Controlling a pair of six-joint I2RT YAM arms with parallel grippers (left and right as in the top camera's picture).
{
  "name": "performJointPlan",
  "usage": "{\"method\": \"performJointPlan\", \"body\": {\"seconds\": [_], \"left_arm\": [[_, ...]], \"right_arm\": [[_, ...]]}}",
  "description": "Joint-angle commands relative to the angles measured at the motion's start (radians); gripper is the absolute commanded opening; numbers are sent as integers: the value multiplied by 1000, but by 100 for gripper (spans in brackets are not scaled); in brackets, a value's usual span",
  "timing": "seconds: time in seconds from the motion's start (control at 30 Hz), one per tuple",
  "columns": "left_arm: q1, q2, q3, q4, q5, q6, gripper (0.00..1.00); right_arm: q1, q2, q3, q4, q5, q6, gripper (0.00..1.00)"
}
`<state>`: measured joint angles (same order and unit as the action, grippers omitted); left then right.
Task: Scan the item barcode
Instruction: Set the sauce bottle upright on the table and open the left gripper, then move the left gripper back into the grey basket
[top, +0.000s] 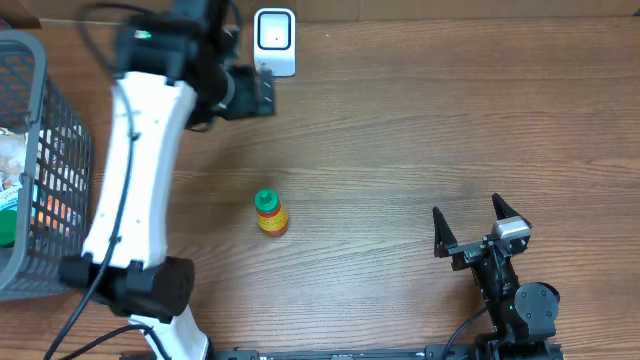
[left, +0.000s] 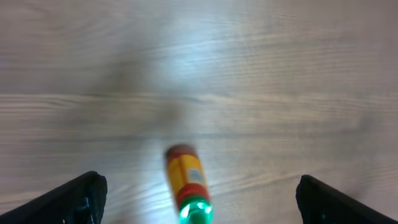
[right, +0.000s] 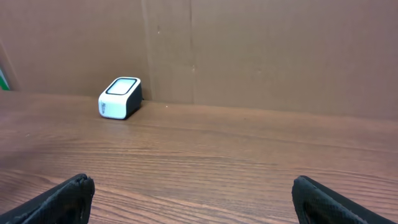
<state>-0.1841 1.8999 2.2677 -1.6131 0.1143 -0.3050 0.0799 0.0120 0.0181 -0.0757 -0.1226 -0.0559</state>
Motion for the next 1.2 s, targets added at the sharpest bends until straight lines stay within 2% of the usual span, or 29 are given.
{"method": "performJointPlan", "body": {"seconds": [0.0, 0.1, 0.33, 0.57, 0.7, 0.83, 1.0, 1.17], "left_arm": [[84, -16, 203, -77, -134, -9, 98], [160, -40, 286, -76, -106, 55, 100], [398, -149, 314, -77, -97, 48, 100], [804, -183, 299, -77, -119, -10, 100], [986, -177, 193, -74, -126, -69, 100], [1111, -154, 22, -41, -125, -92, 100], [1172, -146, -211, 70, -151, -90, 100], [1180, -145, -423, 267, -132, 24, 99]], "right_arm": [[-3, -9, -10, 4, 10, 3, 100], [-3, -9, -10, 4, 10, 3, 100], [-3, -9, -10, 4, 10, 3, 100], [-3, -9, -10, 4, 10, 3, 100], [-3, -9, -10, 4, 10, 3, 100], [-3, -9, -10, 4, 10, 3, 100], [-3, -9, -10, 4, 10, 3, 100], [-3, -9, -10, 4, 10, 3, 100]]}}
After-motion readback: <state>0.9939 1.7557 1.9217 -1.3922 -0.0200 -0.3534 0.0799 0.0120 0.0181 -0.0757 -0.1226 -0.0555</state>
